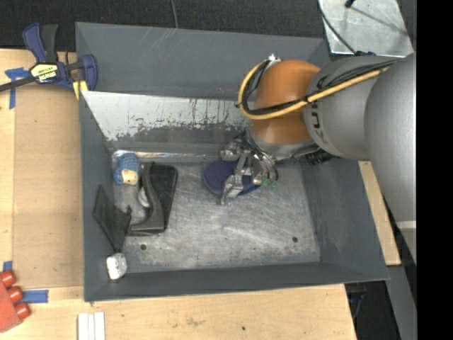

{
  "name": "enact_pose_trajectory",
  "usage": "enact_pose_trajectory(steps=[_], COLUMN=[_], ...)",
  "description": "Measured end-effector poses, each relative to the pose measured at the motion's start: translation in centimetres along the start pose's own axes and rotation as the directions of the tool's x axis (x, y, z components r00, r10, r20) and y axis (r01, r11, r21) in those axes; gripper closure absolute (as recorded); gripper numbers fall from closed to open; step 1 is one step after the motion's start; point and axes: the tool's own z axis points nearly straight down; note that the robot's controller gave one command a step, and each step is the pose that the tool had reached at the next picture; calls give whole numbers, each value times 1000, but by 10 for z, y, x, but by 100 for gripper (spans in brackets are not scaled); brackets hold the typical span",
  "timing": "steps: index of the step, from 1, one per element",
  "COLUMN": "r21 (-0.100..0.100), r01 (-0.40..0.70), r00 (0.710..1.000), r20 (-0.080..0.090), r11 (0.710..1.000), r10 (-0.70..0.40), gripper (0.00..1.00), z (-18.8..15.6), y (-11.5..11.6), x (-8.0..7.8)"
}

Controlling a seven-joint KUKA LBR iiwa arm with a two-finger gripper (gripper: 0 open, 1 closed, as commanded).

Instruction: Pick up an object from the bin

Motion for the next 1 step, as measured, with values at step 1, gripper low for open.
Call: enact_pose_trajectory(steps=[1], r21=[0], r01=[288], r00=[958], r20=[-11], r11=[958], r10=[-288], gripper=[100], z=[-138], y=[-62], x=[5])
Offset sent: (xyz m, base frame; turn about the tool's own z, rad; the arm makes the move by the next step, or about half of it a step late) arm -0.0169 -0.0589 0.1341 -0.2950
